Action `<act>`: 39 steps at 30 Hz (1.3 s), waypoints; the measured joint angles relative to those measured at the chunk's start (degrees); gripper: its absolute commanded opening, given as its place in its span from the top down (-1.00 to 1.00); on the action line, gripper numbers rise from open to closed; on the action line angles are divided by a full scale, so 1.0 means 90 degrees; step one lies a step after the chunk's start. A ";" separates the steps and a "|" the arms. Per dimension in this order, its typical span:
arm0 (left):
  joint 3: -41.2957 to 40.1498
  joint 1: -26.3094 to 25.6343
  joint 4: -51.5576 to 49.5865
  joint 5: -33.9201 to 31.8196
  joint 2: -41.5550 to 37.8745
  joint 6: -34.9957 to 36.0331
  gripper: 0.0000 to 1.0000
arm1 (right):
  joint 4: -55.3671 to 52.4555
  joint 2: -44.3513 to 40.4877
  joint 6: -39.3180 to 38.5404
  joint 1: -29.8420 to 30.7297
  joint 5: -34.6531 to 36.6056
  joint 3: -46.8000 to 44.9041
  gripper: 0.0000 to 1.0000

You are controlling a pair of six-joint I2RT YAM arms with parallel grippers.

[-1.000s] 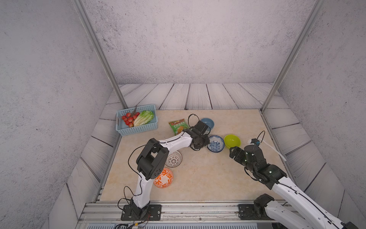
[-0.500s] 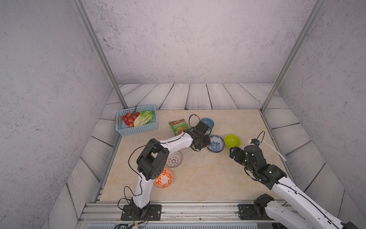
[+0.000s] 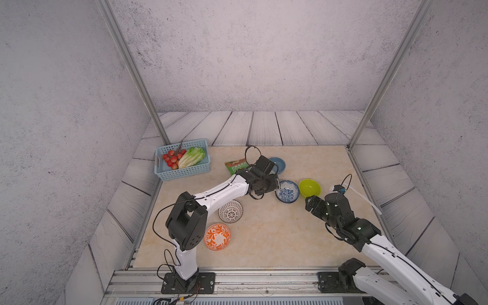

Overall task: Stack the bowls
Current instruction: Place the bowl on the bowl.

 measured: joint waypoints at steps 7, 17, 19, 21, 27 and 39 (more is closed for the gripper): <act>-0.1105 0.1054 -0.0624 -0.0202 -0.1552 0.0420 -0.42 | -0.0017 0.0775 -0.0291 0.0000 -0.0542 0.0413 -0.83; -0.2511 0.2793 -0.1229 0.0024 -0.2654 0.1411 -0.41 | -0.0675 0.2633 -0.0799 0.0000 -0.1625 0.2186 -0.70; -0.2650 0.2849 -0.1253 0.0124 -0.2761 0.1562 -0.40 | -0.0826 0.2931 -0.0865 0.0012 -0.1882 0.2514 -0.68; -0.2815 0.2873 -0.1273 0.0226 -0.2841 0.1664 -0.38 | -0.0930 0.3116 -0.0903 0.0066 -0.2096 0.2722 -0.67; -0.3449 0.3174 -0.1163 0.0452 -0.2868 0.1734 -0.35 | -0.1331 0.3480 -0.1049 0.0389 -0.2353 0.3237 -0.66; -0.4726 0.3480 -0.0330 0.0163 -0.4495 0.1428 -0.75 | -0.3067 0.5957 -0.2064 0.0245 -0.2113 0.6509 -0.41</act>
